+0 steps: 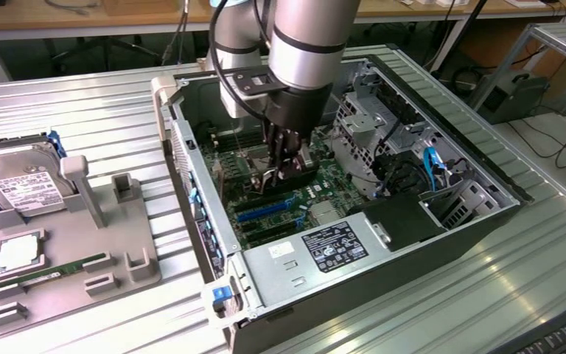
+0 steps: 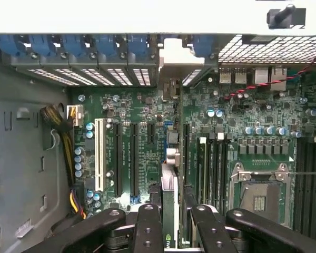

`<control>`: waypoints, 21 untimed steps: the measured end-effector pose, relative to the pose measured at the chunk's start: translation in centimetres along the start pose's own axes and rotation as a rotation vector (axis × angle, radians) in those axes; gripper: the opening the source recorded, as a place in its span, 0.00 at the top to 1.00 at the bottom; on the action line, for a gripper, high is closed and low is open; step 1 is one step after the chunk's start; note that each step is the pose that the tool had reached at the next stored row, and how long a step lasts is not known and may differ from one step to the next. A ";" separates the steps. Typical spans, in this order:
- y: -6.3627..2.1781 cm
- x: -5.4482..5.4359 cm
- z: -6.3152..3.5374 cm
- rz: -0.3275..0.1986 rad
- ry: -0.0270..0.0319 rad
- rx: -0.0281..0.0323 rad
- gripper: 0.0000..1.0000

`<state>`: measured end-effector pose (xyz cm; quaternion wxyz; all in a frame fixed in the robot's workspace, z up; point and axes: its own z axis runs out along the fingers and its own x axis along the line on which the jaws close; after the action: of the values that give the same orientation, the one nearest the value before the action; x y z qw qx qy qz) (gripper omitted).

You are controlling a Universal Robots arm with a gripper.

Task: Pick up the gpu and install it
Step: 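Insert the gpu into the slot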

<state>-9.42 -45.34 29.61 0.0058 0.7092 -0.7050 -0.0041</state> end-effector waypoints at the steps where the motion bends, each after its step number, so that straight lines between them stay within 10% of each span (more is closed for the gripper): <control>1: 0.00 0.1 0.06 0.000 -0.0002 0.0001 0.74; 21: 0.47 0.6 1.24 0.017 -0.0081 -0.0007 0.74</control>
<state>-9.91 -45.92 28.37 0.0033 0.7032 -0.7109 -0.0072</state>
